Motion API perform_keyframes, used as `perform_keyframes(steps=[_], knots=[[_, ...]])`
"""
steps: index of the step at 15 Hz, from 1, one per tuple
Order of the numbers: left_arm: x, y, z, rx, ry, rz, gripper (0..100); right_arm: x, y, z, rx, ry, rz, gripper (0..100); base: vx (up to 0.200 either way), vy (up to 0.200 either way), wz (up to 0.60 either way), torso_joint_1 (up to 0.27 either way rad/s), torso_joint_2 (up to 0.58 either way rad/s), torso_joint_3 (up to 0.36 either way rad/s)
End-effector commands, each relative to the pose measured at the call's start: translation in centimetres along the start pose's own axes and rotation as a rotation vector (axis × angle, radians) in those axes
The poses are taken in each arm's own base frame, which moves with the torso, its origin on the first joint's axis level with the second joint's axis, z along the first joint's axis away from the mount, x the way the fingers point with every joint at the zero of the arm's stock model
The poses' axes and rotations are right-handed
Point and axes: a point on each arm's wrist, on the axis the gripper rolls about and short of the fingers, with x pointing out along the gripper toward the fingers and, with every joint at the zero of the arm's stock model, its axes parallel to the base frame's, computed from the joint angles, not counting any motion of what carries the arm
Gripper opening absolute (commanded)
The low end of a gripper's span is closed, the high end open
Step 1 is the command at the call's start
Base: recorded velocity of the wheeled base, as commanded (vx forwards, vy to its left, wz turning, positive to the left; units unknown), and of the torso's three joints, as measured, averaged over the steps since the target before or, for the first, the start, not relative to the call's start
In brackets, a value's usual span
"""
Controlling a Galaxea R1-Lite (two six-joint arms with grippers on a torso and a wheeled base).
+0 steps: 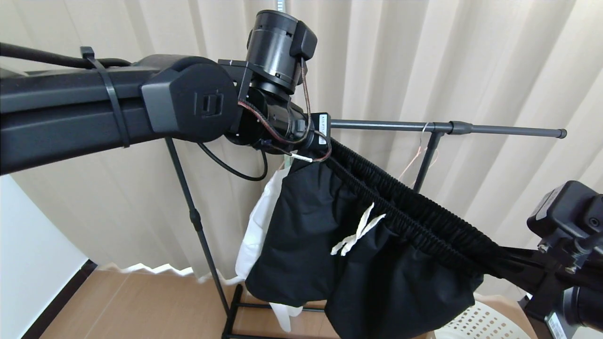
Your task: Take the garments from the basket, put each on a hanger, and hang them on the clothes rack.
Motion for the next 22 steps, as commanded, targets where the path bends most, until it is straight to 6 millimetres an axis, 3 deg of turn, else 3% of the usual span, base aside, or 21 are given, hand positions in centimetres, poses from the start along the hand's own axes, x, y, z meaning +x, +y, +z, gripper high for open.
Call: perform_keyframes(steps=[1, 11, 15, 22], knots=[[0.8, -0.2, -0.2, -0.006, -0.009, -0.003, 0, 0.3, 1.7, 0.4, 0.009, -0.005, 0.091, 0, 0.000, 0.000, 0.00, 0.000, 0.00, 0.000], [1.8, -0.3, 0.7, -0.105, -0.118, -0.058, 0, 1.9, 5.5, 1.1, 0.082, -0.203, 0.284, 0, 0.000, 0.000, 0.00, 0.000, 0.00, 0.000], [2.2, 0.1, 1.0, -0.153, -0.147, -0.057, 0, 1.5, 5.7, 1.8, 0.182, -0.344, 0.377, 0, 0.000, 0.000, 0.00, 0.000, 0.00, 0.000], [1.6, 0.5, 1.3, -0.162, -0.144, -0.051, 0, 1.5, 5.6, 1.0, 0.151, -0.337, 0.368, 0, 0.000, 0.000, 0.00, 0.000, 0.00, 0.000]])
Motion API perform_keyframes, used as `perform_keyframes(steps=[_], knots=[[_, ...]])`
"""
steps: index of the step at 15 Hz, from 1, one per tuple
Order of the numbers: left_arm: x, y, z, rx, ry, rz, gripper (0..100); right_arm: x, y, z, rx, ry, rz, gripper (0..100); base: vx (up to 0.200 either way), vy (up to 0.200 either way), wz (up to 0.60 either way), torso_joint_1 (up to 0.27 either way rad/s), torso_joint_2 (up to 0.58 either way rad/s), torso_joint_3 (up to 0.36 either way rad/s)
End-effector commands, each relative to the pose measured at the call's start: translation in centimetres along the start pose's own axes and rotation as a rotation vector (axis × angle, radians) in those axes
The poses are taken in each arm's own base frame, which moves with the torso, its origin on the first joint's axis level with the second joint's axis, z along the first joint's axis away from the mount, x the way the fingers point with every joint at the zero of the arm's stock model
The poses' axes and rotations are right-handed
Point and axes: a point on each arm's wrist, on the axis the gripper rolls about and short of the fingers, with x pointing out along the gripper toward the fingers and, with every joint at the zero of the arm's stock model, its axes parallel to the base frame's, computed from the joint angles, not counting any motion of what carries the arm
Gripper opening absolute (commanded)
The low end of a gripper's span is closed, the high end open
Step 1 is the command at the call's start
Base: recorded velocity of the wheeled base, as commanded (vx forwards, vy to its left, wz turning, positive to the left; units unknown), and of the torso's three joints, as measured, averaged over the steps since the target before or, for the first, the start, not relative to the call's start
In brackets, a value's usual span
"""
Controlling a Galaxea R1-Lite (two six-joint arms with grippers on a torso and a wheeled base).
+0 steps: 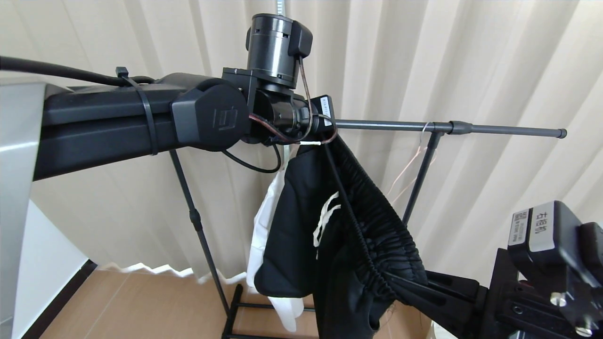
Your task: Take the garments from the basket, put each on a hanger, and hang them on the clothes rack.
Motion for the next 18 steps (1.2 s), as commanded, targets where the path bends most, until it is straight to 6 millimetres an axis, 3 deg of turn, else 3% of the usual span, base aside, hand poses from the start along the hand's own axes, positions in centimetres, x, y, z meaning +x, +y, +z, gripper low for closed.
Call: perform_keyframes(steps=[1, 3, 7, 8, 12, 13, 14, 16, 18], knots=[[-0.4, 0.0, 0.3, 0.001, -0.004, 0.000, 0, -0.2, -0.1, -0.3, -0.012, 0.007, -0.008, 0, 0.000, 0.000, 0.00, 0.000, 0.00, 0.000], [-2.1, 0.3, 0.5, 0.021, 0.065, 0.030, 0, -0.5, -2.5, -1.2, -0.165, 0.050, -0.180, 0, 0.000, 0.000, 0.00, 0.000, 0.00, 0.000], [-5.7, 1.4, 0.1, 0.064, 0.219, 0.094, 0, 0.9, -6.1, -1.5, -0.143, 0.118, -0.384, 0, 0.000, 0.000, 0.00, 0.000, 0.00, 0.000], [-8.0, 2.1, -0.3, 0.105, 0.270, 0.109, 0, 1.4, -7.2, -1.2, -0.125, 0.129, -0.441, 0, 0.000, 0.000, 0.00, 0.000, 0.00, 0.000], [-13.1, 4.2, -3.3, 0.224, 0.386, 0.119, 0, 4.5, -8.3, 1.0, -0.115, 0.129, -0.560, 0, 0.000, 0.000, 0.00, 0.000, 0.00, 0.000], [-14.8, 4.3, -5.0, 0.257, 0.431, 0.104, 0, 6.4, -8.9, 2.0, -0.103, 0.117, -0.592, 0, 0.000, 0.000, 0.00, 0.000, 0.00, 0.000], [-15.3, 4.3, -5.6, 0.268, 0.450, 0.099, 0, 7.0, -9.1, 2.3, -0.101, 0.114, -0.595, 0, 0.000, 0.000, 0.00, 0.000, 0.00, 0.000], [-17.1, 4.0, -8.8, 0.331, 0.540, 0.060, 0, 10.3, -9.5, 3.3, -0.076, 0.100, -0.597, 0, 0.000, 0.000, 0.00, 0.000, 0.00, 0.000], [-17.3, 3.3, -11.1, 0.375, 0.581, 0.016, 0, 12.6, -9.5, 3.9, -0.032, 0.079, -0.596, 0, 0.000, 0.000, 0.00, 0.000, 0.00, 0.000]])
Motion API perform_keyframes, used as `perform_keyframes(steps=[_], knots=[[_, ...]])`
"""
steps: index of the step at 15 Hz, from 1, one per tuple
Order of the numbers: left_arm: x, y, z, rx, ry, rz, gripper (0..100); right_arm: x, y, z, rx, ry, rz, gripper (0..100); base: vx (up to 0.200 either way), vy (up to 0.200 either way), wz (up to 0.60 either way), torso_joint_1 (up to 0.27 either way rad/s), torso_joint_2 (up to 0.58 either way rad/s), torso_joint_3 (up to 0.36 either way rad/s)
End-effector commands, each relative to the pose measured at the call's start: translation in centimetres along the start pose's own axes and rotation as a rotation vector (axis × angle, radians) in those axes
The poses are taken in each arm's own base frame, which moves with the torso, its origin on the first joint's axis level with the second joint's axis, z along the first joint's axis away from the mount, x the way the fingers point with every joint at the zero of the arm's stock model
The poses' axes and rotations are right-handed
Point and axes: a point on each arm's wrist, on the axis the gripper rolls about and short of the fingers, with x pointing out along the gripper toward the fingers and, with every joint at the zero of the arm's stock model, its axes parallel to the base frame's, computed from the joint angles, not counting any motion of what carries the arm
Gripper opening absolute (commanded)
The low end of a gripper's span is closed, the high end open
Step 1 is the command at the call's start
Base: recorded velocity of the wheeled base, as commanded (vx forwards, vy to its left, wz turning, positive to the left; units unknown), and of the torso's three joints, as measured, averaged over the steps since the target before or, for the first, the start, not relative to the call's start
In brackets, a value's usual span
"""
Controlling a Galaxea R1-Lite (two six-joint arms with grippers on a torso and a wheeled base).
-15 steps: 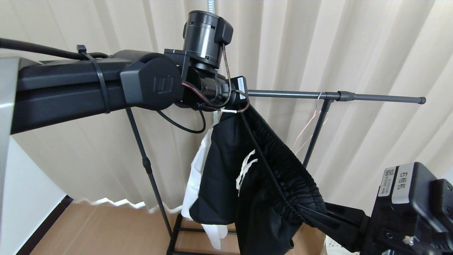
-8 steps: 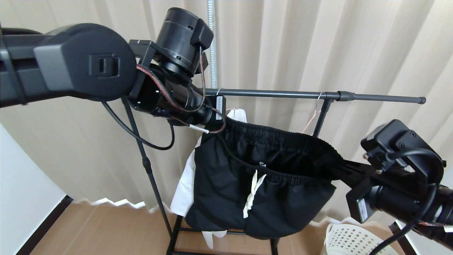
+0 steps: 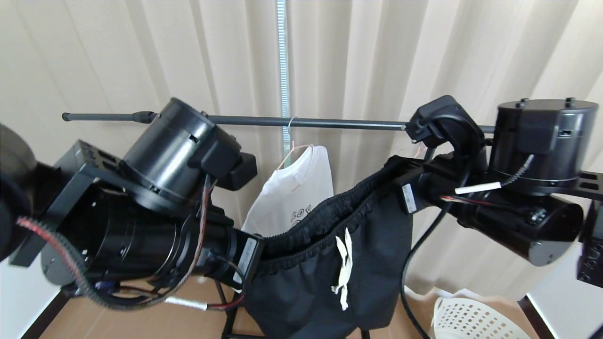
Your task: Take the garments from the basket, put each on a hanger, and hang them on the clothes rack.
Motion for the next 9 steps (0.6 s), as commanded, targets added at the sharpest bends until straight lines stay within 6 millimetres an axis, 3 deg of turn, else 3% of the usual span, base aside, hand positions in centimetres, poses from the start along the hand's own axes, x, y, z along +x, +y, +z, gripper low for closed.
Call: perform_keyframes(steps=[1, 5, 9], knots=[[-0.1, -1.7, -2.4, 0.062, 0.006, -0.057, 0, 3.2, 2.5, 0.5, 0.034, 0.008, 0.012, 0, 0.000, 0.000, 0.00, 0.000, 0.00, 0.000], [3.8, -5.8, -2.3, 0.011, 0.022, -0.173, 0, 5.6, 4.9, 2.4, 0.146, -0.037, 0.028, 0, 0.000, 0.000, 0.00, 0.000, 0.00, 0.000], [2.7, -7.3, 0.4, -0.122, -0.046, -0.291, 0, 7.2, 5.9, 2.5, 0.178, -0.039, 0.023, 0, 0.000, 0.000, 0.00, 0.000, 0.00, 0.000]])
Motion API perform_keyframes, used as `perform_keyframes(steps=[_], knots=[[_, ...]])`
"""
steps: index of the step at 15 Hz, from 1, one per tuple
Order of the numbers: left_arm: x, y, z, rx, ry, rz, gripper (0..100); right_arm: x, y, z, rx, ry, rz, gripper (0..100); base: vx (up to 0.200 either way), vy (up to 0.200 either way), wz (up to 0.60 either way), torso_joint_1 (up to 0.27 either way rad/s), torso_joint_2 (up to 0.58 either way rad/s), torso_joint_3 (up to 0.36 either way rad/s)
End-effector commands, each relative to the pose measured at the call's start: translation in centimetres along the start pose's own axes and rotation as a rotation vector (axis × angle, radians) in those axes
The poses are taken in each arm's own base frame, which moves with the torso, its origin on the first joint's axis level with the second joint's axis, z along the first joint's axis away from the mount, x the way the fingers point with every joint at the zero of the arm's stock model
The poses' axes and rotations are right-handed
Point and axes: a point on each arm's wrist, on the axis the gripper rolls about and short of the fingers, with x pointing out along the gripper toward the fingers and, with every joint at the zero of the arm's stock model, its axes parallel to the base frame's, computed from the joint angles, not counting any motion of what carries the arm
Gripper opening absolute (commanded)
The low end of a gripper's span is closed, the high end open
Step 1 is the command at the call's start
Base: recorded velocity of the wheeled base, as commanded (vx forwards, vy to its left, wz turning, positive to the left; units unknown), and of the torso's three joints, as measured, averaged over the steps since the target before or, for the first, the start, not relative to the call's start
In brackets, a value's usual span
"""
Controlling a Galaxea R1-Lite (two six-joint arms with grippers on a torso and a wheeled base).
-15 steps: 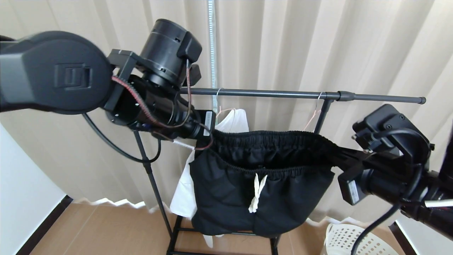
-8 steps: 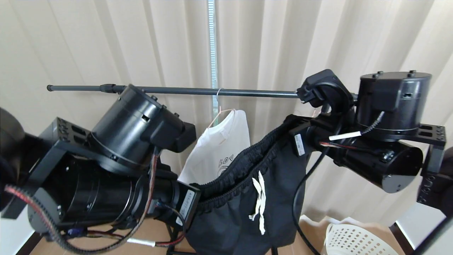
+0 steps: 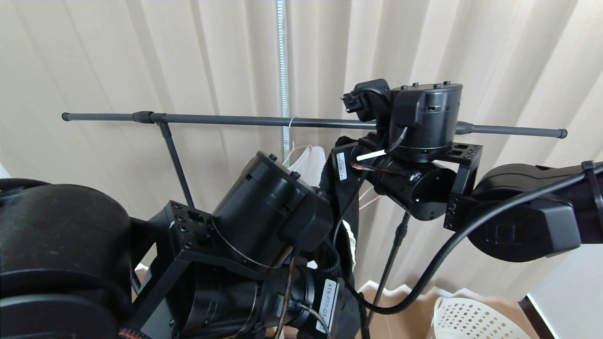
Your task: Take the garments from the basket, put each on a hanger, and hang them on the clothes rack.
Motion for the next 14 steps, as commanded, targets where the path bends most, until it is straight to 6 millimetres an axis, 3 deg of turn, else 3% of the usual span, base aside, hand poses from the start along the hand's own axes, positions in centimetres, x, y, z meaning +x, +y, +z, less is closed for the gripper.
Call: perform_keyframes(steps=[1, 4, 7, 11, 14], knots=[[0.2, -0.9, 1.2, -0.035, -0.031, -0.025, 0, 1.0, 0.7, -0.8, -0.010, 0.019, 0.002, 0, 0.000, 0.000, 0.00, 0.000, 0.00, 0.000], [0.2, -0.1, 0.6, -0.042, -0.011, 0.002, 0, 0.7, 0.5, -0.6, 0.006, 0.013, -0.001, 0, 0.000, 0.000, 0.00, 0.000, 0.00, 0.000], [-0.9, 1.9, 0.0, -0.070, -0.019, 0.046, 0, -0.6, -0.7, 0.5, 0.030, -0.012, -0.030, 0, 0.000, 0.000, 0.00, 0.000, 0.00, 0.000], [-1.5, 4.4, 1.2, -0.134, -0.079, 0.135, 0, -5.1, -4.2, 1.0, 0.046, -0.019, -0.054, 0, 0.000, 0.000, 0.00, 0.000, 0.00, 0.000], [-1.5, 5.5, 2.9, -0.153, -0.123, 0.161, 0, -6.9, -6.5, 0.2, 0.044, -0.001, -0.103, 0, 0.000, 0.000, 0.00, 0.000, 0.00, 0.000]])
